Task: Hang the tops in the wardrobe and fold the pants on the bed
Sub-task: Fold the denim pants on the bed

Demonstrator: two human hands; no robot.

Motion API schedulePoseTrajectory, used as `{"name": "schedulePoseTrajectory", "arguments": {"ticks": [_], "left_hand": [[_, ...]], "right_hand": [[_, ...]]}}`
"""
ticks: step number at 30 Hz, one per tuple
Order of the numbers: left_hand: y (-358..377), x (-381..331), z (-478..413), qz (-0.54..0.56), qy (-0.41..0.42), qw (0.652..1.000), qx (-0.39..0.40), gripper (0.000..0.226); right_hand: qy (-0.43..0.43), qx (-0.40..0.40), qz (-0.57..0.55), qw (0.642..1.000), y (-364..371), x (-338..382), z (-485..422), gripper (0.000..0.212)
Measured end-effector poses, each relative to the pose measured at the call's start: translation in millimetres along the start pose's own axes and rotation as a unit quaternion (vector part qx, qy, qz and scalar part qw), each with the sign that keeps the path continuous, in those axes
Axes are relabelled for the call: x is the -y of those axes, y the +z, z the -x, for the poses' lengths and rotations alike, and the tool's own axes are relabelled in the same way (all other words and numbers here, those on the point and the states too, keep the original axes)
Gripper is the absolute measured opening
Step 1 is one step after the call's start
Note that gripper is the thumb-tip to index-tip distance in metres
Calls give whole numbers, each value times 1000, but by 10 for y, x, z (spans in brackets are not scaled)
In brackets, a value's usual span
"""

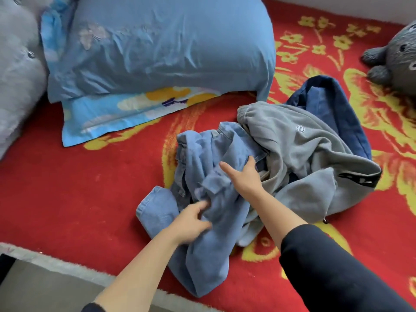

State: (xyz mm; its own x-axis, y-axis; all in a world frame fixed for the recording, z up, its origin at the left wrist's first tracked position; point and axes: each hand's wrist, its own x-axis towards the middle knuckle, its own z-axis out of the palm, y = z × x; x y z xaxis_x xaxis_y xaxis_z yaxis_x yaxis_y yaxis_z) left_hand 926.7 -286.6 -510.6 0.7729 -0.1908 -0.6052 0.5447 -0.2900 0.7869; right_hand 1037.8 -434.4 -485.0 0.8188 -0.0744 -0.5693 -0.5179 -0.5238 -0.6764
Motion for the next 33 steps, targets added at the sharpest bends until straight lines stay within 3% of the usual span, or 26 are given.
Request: {"name": "schedulePoseTrajectory", "arguments": {"ticks": [2,5,6,8,10,12,15,18,20,22,24,26,29,31,33], "left_hand": [[83,14,179,-34,22,997,70,38],[109,119,392,-63,-12,989,132,37],[84,137,444,-50,-26,986,159,39],[2,134,481,-16,-59,990,126,43],[-89,79,419,29,-88,995,-39,37],[-182,-72,314,127,-121,968,-181,28],[-210,-332,144,261,-151,937,-175,37],[-36,-525,-12,240,-177,939,-173,87],[113,-573,-83,234,-214,917,-241,107],[212,-550,-104,281,-243,887,-273,93],[277,-481,-92,316,-230,886,-247,61],[315,-435,-10,279,-216,908,-224,43],[313,-413,264,237,-234,930,-157,21],[313,-321,476,125,-310,940,-66,23],[333,-262,640,16,-366,930,35,40]], "right_hand": [[26,8,20,999,81,-4,19,93],[15,28,13,999,145,-95,150,18],[12,38,-29,999,108,-134,223,4],[45,70,-116,990,-49,-217,363,17],[99,130,-188,968,-304,-289,561,13],[134,212,-236,939,-567,-402,767,10],[141,284,-255,914,-883,-559,1027,32],[151,338,-262,892,-1056,-631,1287,50],[161,354,-250,887,-1125,-715,1450,56],[169,369,-241,882,-1213,-814,1605,54],[175,374,-240,878,-1343,-922,1754,47],[197,341,-256,883,-1478,-1093,1866,45],[247,245,-150,925,-1613,-1391,2001,43],[244,205,-12,948,-1629,-1475,2114,24],[185,173,96,963,-1571,-1475,2211,22]]}}
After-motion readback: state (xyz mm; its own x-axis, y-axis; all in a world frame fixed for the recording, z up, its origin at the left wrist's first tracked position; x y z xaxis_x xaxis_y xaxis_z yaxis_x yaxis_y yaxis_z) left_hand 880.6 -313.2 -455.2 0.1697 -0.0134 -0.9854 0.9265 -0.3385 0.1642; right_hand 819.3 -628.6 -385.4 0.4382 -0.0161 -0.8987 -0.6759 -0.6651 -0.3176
